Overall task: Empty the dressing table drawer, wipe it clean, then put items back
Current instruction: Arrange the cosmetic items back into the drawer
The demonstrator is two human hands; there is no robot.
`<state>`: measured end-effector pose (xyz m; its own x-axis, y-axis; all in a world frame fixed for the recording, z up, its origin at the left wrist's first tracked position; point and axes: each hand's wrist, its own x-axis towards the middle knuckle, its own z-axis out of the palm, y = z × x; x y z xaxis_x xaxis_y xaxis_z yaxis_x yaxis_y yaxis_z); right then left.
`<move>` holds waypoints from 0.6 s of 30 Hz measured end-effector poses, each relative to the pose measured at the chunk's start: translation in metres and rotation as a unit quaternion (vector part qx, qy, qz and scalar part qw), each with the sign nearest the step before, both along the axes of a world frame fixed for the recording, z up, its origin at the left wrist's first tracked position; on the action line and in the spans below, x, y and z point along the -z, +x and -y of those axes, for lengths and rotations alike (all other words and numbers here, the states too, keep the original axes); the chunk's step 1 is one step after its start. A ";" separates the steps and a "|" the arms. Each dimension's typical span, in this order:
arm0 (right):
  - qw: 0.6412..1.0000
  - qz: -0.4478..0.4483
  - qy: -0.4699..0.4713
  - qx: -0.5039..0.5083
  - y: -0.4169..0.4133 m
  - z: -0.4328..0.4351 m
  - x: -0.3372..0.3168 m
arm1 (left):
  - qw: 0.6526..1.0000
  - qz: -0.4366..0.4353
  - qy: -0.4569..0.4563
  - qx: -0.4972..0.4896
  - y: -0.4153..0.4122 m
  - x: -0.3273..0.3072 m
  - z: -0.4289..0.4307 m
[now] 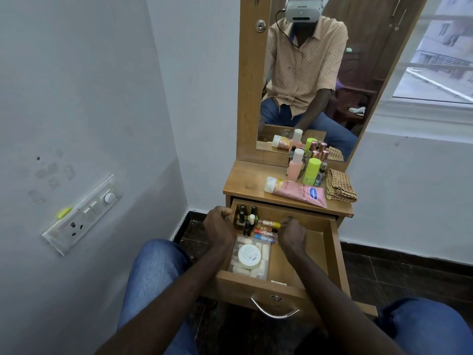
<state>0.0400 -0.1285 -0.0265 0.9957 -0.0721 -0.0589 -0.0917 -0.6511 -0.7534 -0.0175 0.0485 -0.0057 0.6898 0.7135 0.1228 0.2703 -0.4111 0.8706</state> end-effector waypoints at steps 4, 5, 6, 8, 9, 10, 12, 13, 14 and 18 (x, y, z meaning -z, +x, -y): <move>1.000 -0.007 0.027 -0.004 0.001 0.006 -0.001 | 1.000 0.002 0.010 0.003 0.000 0.001 0.001; 1.000 -0.004 0.027 -0.007 -0.001 0.008 -0.004 | 1.000 0.000 0.011 0.002 0.000 0.000 0.001; 1.000 0.000 0.024 -0.008 -0.004 0.011 -0.009 | 1.000 -0.001 0.012 0.000 -0.001 -0.001 0.001; 0.999 0.010 0.027 -0.016 -0.007 0.017 -0.016 | 1.000 0.004 0.016 0.002 -0.002 -0.004 0.001; 0.999 0.017 0.027 -0.023 -0.009 0.021 -0.021 | 1.000 0.007 0.023 0.004 -0.002 -0.005 0.002; 0.999 0.022 0.025 -0.033 -0.013 0.025 -0.028 | 1.000 0.008 0.029 0.004 -0.002 -0.007 0.002; 0.998 0.038 0.022 -0.054 -0.020 0.034 -0.038 | 0.999 0.006 0.040 0.010 -0.003 -0.011 0.003; 0.997 0.049 0.021 -0.062 -0.023 0.038 -0.044 | 0.999 0.008 0.047 0.014 -0.005 -0.014 0.004; 0.996 0.061 0.020 -0.065 -0.026 0.042 -0.049 | 0.998 0.015 0.053 0.018 -0.006 -0.017 0.005; 0.993 0.106 0.009 -0.056 -0.029 0.056 -0.073 | 0.996 0.049 0.073 0.031 -0.005 -0.041 0.014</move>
